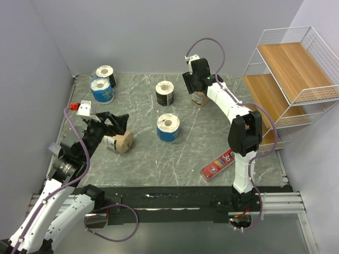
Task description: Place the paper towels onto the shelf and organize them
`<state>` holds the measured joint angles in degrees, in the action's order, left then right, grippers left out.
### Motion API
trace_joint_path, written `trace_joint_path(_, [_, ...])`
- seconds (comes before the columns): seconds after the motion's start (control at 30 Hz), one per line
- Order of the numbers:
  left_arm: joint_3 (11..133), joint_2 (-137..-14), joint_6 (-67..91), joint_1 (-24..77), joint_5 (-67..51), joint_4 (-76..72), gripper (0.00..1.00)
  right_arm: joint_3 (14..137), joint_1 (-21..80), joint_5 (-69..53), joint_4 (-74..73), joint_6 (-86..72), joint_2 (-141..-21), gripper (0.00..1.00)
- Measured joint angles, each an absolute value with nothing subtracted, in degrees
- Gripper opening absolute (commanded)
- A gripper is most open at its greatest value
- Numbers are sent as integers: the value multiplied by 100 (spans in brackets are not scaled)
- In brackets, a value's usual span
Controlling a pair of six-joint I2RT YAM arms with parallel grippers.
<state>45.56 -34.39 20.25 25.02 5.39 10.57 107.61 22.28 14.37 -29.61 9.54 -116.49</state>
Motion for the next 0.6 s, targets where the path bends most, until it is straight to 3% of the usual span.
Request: trace_joint_path(0.6, [4556,-3516,2047,2510,296,1055,97,11858,2047,1273,-3308,1490,-12606,76])
